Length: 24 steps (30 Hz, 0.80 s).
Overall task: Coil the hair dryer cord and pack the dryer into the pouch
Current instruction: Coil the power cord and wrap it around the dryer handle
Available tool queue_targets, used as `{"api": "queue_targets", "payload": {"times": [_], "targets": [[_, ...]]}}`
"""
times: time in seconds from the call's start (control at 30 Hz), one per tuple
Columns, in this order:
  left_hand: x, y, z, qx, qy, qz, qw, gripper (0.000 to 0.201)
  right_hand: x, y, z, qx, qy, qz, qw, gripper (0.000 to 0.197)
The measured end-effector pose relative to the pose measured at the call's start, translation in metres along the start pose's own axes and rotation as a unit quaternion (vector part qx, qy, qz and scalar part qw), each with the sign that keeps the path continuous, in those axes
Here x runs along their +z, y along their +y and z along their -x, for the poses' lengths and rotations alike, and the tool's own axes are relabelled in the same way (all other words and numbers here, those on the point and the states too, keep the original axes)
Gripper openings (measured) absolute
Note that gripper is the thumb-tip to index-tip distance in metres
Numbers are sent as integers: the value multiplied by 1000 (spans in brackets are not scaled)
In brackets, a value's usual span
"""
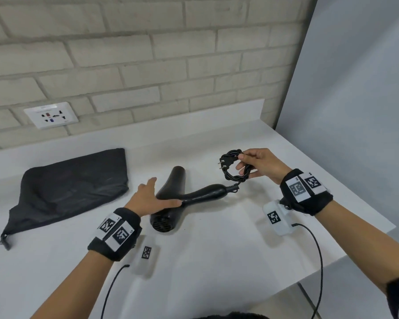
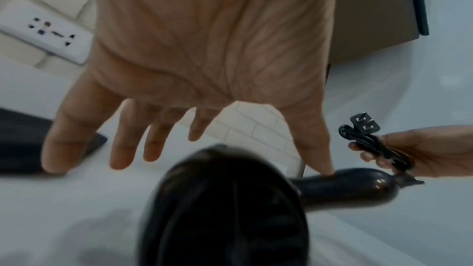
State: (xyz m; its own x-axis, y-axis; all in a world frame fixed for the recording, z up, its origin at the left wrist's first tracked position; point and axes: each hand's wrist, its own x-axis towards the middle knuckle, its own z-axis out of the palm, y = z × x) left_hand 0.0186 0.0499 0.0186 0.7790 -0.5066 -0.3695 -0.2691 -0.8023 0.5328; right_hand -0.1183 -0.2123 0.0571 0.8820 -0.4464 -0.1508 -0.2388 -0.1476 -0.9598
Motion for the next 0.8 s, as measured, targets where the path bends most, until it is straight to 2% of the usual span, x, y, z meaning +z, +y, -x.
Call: {"api": "queue_targets", "payload": {"times": [0.07,0.13,0.3,0.43,0.57,0.67,0.73,0.8], "targets": [[17,-13,6,-2,-27,27,999,121,0,2,-2,8,-13,12,1000,11],[32,-18,11,9,-5,51,999,125,2,3,-5,17,-23,21,999,9],[46,-17,18,13,125,9,992,91,14,10,-17,44,-45,83,995,12],[39,-29,18,17,164,-13,986,88,33,30,-24,61,-88,142,984,11],[37,-38,16,21,184,-31,982,90,52,49,-34,63,-85,199,974,14],[38,-38,11,24,185,-48,981,93,59,57,-41,57,-72,266,959,7],[38,-37,7,25,178,-58,982,96,61,62,-46,48,-65,318,945,17],[37,-35,3,30,169,-65,983,98,64,65,-48,51,-66,336,938,17]]}}
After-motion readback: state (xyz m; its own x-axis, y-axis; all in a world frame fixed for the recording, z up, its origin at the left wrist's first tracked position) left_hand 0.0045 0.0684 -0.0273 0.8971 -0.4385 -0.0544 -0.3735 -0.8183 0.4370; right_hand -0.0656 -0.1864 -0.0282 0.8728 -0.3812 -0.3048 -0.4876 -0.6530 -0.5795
